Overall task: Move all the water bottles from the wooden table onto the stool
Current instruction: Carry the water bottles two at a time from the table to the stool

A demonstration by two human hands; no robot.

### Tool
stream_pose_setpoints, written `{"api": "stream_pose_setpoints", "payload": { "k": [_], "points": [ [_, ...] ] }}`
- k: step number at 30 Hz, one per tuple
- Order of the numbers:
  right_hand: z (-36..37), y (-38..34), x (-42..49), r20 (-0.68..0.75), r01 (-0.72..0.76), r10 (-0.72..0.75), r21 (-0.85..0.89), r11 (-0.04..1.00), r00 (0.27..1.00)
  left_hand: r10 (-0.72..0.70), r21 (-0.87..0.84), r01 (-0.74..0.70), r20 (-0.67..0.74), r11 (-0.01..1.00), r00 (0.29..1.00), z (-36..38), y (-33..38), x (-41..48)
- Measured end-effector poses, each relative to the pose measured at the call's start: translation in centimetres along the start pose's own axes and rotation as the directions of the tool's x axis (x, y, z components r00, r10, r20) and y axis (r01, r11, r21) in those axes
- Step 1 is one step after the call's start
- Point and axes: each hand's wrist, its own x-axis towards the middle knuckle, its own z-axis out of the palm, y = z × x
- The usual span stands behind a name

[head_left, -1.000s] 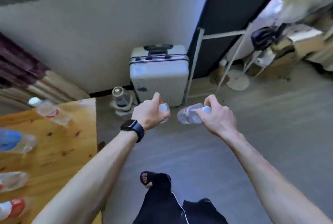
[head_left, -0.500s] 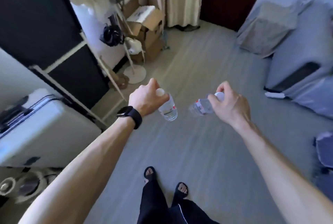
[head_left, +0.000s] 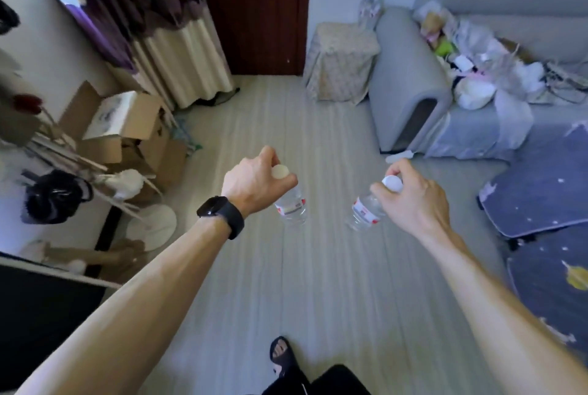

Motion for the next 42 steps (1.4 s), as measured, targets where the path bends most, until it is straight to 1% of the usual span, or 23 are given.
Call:
{"api": "stream_pose_setpoints", "payload": {
  "k": [3,7,12,14,18,21,26,33,36,42],
  "points": [
    [0.1,-1.1,3.7,-0.032,-0.019,0.019,-0.001,1.0,0.999,0.044,0.004,-0.044,0.008,0.999,0.999,-0.6,0.6,5.4],
    [0.4,-2.6,9.8,-0.062,-0.03,0.033,0.036,0.999,0.998,0.067,0.013,-0.067,0.023,0.998,0.997,-0.8,1.2,12.5],
    [1.9,-3.9,19.4,-0.086,-0.043,0.048,0.061,0.997,0.995,0.094,0.065,-0.1,0.079,0.993,0.992,-0.8,2.6,23.0],
    [2.8,-4.3,24.1,-0.082,-0.039,0.046,0.082,0.996,0.996,0.102,0.082,-0.11,0.101,0.991,0.99,-0.5,3.4,27.7],
    [3.4,-5.8,33.1,-0.02,-0.057,0.059,0.065,0.996,0.998,0.103,0.071,-0.114,0.139,0.991,0.985,-0.6,5.3,36.5],
    [3.4,-7.3,39.6,0.001,-0.053,0.053,0.06,0.997,0.999,0.091,0.072,-0.101,0.134,0.992,0.987,-1.3,6.3,42.7],
    [3.7,-10.4,50.1,-0.02,-0.074,0.075,0.046,0.996,0.997,0.088,0.027,-0.092,0.113,0.995,0.99,-2.5,7.3,54.1],
    [6.7,-14.5,63.7,-0.009,-0.129,0.129,-0.002,0.992,0.992,0.163,0.05,-0.172,0.155,0.984,0.974,-3.3,7.6,70.9],
    [7.0,-15.4,68.6,-0.027,-0.192,0.192,0.023,0.981,0.981,0.213,0.037,-0.222,0.166,0.974,0.963,-4.0,8.4,77.4],
    [7.2,-16.4,78.8,-0.046,-0.229,0.232,0.063,0.971,0.972,0.223,0.009,-0.228,0.186,0.974,0.957,-3.7,10.8,88.8]
  ]
}}
